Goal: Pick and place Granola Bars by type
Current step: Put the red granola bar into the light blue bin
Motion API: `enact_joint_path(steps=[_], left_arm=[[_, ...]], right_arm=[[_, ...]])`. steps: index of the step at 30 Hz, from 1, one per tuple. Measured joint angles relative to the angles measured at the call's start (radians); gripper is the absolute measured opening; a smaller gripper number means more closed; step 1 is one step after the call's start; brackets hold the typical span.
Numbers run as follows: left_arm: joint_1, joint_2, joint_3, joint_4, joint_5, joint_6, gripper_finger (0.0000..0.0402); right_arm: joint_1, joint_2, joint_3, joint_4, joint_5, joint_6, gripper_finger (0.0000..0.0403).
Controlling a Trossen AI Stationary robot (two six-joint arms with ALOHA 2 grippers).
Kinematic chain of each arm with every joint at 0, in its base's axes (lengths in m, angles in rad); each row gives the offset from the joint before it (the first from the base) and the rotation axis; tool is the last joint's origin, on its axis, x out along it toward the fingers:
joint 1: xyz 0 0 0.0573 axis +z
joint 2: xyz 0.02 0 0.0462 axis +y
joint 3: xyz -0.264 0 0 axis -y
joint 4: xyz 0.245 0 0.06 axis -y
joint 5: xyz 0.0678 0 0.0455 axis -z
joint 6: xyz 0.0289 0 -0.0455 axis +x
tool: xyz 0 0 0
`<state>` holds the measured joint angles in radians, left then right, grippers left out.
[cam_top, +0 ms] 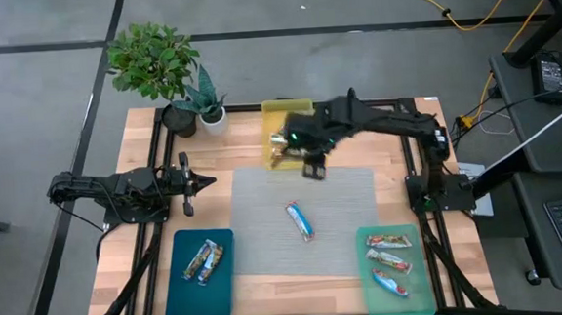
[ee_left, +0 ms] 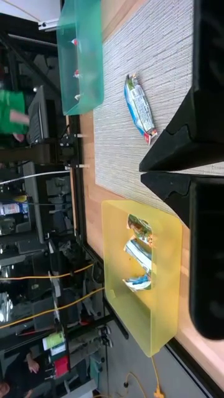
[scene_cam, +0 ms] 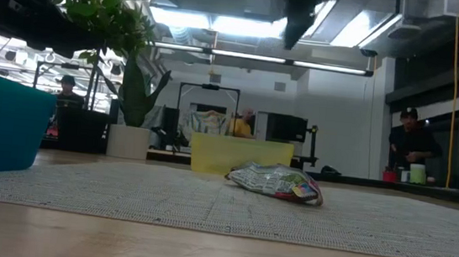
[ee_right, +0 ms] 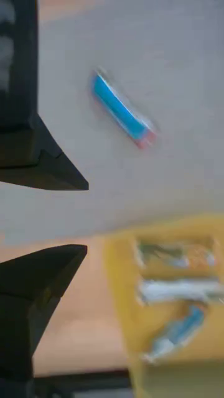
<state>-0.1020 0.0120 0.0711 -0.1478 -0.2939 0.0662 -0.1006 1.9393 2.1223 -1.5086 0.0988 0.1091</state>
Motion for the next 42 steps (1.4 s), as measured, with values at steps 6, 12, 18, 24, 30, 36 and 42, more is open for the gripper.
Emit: enact_joint_path(steps=[6, 12, 18, 24, 30, 36, 42], left_arm=[[0.000, 0.000, 0.000, 0.000, 0.000, 0.000, 0.0004], [0.000, 0.000, 0.000, 0.000, 0.000, 0.000, 0.0007], [0.000, 0.000, 0.000, 0.000, 0.000, 0.000, 0.0007], [0.000, 0.000, 0.000, 0.000, 0.000, 0.000, 0.0005], [0.000, 0.000, 0.000, 0.000, -0.001, 0.000, 0.0008], [0.000, 0.000, 0.000, 0.000, -0.001, 0.000, 0.0004], [0.000, 0.000, 0.000, 0.000, -0.001, 0.000, 0.0008]], right_arm=[[0.151, -0.082, 0.000, -0.056, 0.012, 0.147, 0.0153], [0.266, -0.121, 0.000, -0.054, 0.018, 0.324, 0.0154], [0.368, -0.122, -0.007, -0.060, 0.078, 0.417, 0.0154], [0.422, -0.119, -0.057, -0.030, 0.116, 0.491, 0.0154], [0.425, -0.120, -0.173, 0.076, 0.156, 0.525, 0.0154], [0.380, -0.117, -0.331, 0.286, 0.087, 0.513, 0.0154], [0.350, -0.118, -0.423, 0.393, 0.067, 0.511, 0.0156]])
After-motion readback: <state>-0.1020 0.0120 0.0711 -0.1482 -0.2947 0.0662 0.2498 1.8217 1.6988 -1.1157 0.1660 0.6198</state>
